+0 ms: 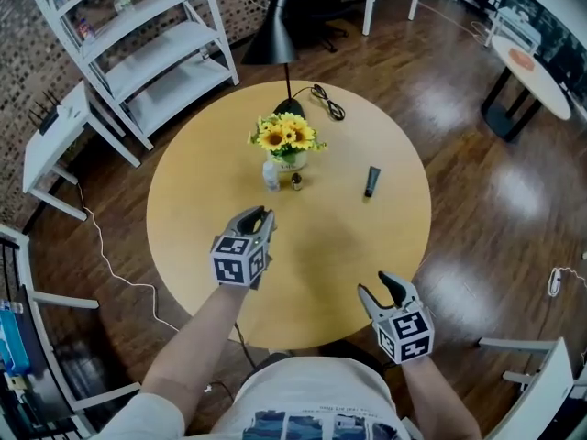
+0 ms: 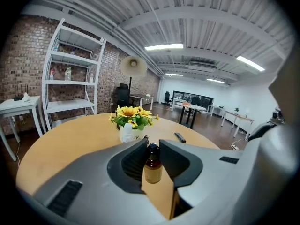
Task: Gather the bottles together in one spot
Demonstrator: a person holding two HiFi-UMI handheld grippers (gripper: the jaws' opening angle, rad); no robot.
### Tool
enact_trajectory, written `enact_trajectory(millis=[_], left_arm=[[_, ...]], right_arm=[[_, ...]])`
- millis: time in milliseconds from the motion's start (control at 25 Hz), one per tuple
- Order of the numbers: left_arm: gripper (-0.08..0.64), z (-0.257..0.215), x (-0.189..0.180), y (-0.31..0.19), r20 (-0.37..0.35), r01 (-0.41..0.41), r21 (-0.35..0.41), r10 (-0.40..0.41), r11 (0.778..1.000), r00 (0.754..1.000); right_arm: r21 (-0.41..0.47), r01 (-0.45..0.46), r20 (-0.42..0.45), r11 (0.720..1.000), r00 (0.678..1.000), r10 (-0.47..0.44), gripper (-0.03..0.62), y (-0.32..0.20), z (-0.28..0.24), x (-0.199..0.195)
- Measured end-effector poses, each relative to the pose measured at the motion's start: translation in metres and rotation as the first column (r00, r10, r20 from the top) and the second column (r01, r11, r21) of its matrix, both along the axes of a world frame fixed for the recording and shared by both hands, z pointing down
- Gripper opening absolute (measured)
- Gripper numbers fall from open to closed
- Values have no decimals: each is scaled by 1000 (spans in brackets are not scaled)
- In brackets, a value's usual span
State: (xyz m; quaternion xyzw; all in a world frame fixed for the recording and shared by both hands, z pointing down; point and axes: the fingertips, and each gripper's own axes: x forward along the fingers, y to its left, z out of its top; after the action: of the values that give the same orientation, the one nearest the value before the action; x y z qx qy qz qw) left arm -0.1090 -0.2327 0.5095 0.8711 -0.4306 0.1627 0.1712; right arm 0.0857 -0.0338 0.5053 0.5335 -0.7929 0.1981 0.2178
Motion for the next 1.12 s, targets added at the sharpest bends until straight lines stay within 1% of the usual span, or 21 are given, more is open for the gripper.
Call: enact_trajectory(millis=[80, 120, 320, 480, 560, 720, 920, 1080, 1120], left_arm=[[80, 15, 6, -21, 6, 35, 0, -35, 999, 999], [80, 23, 8, -31, 10, 53, 0, -53, 999, 999], [80, 66, 16, -77, 36, 130, 21, -130, 991, 991], [78, 89, 11, -100, 22, 194, 31, -195, 981, 981], [78, 97, 10, -106, 13, 214, 34, -214, 976, 977], [78, 107, 11, -107, 19, 218, 49, -219, 975, 976], [80, 115, 14, -106, 36, 219, 73, -222, 973, 974], [80, 118, 19, -106, 49, 196, 70, -199, 978, 979], [95, 118, 21, -105, 48, 188, 67, -191, 980, 980]], right_arm=[[-25, 3, 4, 1000, 1000, -3, 232, -1, 9, 16], [-37, 8, 5, 999, 1000, -7, 244, -2, 14, 23], [-104, 37, 6, 994, 999, -37, 244, -9, 38, 55], [-137, 52, -2, 989, 999, -52, 244, -13, 47, 76], [-151, 51, -7, 987, 999, -53, 244, -14, 52, 87], [-164, 55, -5, 985, 998, -56, 244, -15, 59, 100], [-165, 73, -4, 984, 997, -74, 244, -21, 58, 103], [-162, 90, 2, 983, 996, -90, 244, -24, 62, 100], [-159, 94, 4, 983, 996, -94, 245, -24, 62, 100]])
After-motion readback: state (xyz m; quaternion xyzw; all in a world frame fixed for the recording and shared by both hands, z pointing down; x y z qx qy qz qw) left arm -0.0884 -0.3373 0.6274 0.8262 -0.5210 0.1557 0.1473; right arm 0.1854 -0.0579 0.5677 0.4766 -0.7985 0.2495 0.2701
